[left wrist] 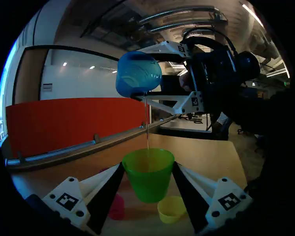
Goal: Pour water
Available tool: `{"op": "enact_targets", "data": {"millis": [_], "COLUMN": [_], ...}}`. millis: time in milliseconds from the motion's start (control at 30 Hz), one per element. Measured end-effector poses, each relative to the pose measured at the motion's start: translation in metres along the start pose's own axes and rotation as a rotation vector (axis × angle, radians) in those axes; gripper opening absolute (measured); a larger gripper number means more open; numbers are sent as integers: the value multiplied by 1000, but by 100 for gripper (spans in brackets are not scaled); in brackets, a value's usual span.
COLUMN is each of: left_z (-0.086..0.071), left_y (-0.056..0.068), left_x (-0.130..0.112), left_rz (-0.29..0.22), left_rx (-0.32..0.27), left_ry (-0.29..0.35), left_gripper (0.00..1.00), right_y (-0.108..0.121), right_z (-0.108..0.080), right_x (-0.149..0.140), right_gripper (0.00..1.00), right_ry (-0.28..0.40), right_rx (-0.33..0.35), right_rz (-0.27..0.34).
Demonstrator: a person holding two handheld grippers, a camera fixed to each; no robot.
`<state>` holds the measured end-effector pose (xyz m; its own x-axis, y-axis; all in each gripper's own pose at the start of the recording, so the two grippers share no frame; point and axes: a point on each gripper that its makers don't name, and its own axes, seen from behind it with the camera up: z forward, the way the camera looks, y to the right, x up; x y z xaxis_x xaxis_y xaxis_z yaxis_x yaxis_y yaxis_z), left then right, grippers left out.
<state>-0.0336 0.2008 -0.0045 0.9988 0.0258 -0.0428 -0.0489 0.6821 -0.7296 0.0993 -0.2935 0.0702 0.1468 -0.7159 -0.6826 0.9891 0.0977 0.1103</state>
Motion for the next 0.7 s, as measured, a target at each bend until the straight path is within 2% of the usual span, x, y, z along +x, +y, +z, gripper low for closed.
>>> {"op": "enact_targets", "data": {"millis": [700], "left_z": [0], "left_y": [0], "left_x": [1], "left_rz": [1], "left_rx": [2], "left_ry": [1], "left_gripper": [87], "right_y": [4], "right_z": [1], "right_x": [-2], "right_gripper": [90], "right_ry": [-3], "right_rx": [-14], "right_rz": [-38]}}
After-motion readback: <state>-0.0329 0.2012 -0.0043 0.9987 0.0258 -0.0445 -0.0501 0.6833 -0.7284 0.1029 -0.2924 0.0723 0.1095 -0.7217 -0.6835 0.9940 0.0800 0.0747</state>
